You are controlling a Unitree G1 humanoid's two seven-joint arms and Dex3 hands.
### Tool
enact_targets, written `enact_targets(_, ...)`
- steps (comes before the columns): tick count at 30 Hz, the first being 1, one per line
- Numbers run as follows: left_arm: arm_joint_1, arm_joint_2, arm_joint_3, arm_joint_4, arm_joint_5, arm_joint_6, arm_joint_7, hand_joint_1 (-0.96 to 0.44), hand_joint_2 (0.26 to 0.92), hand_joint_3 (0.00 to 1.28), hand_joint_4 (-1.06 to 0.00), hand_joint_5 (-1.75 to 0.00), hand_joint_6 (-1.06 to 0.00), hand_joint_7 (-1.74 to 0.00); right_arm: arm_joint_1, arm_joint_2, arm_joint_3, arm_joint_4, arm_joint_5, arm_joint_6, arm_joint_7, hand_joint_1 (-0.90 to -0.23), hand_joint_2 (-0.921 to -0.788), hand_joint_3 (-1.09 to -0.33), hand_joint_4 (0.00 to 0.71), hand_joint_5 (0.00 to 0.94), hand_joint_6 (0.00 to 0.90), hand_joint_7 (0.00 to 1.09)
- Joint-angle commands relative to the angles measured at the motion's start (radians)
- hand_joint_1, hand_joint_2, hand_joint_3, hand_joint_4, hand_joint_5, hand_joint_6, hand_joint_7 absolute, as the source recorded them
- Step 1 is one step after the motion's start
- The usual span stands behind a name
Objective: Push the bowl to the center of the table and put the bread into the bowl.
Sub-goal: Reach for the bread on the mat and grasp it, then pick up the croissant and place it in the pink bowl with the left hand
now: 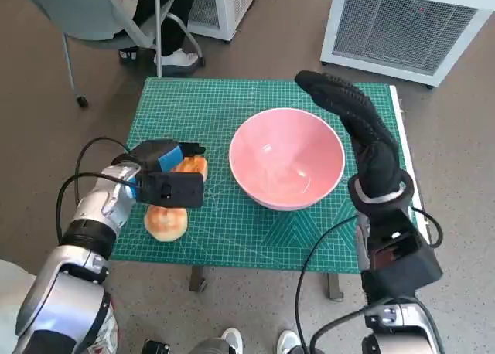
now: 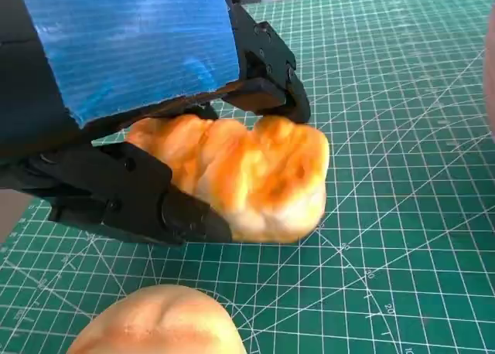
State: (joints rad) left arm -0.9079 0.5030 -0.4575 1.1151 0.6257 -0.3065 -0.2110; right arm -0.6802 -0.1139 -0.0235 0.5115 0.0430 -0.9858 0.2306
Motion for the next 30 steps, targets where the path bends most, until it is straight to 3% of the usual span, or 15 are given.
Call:
enact_targets(1, -0.030, 0.032, 0.022, -0.028, -0.021, -0.033, -0.019, 0.00, 0.920, 0.13, -0.63, -1.24, -0.56, -1.21, 0.030, 0.002, 0.001, 0.001, 0.007, 0.011, -0.004, -0.579, -0.921, -0.859, 0.321, 0.063, -0.001, 0.81)
enact_targets(10, -0.036, 0.089, 0.133, -0.285, -0.103, -0.020, -0.069, 0.00, 0.920, 0.12, -0.64, -1.18, -0.56, -1.27, 0.029, -0.001, -0.002, 0.007, 0.023, 0.012, 0.004, -0.583, -0.921, -0.855, 0.319, 0.068, -0.001, 0.80)
enact_targets(11, -0.033, 0.091, 0.145, -0.321, -0.110, -0.014, -0.071, 0.00, 0.921, 0.16, -0.60, -1.22, -0.51, -1.32, 0.029, -0.002, -0.002, 0.007, 0.026, 0.013, 0.005, -0.583, -0.921, -0.855, 0.318, 0.069, -0.001, 0.80)
enact_targets(18, -0.042, 0.071, 0.226, -0.551, -0.160, 0.022, -0.058, 0.00, 0.921, 0.11, -0.66, -1.15, -0.56, -1.29, 0.029, -0.006, -0.002, 0.009, 0.041, 0.013, 0.011, -0.582, -0.921, -0.852, 0.316, 0.073, -0.001, 0.80)
enact_targets(25, -0.056, 0.014, 0.233, -0.700, -0.152, 0.058, -0.036, 0.00, 0.920, 0.10, -0.68, -1.13, -0.57, -1.27, 0.029, -0.008, -0.005, 0.012, 0.035, 0.004, 0.007, -0.588, -0.921, -0.849, 0.315, 0.078, -0.001, 0.80)
enact_targets(30, -0.080, -0.031, 0.201, -0.684, -0.133, 0.007, -0.009, 0.00, 0.920, 0.08, -0.69, -1.11, -0.59, -1.25, 0.030, -0.013, -0.008, 0.016, 0.037, -0.001, 0.009, -0.591, -0.921, -0.846, 0.314, 0.081, -0.001, 0.80)
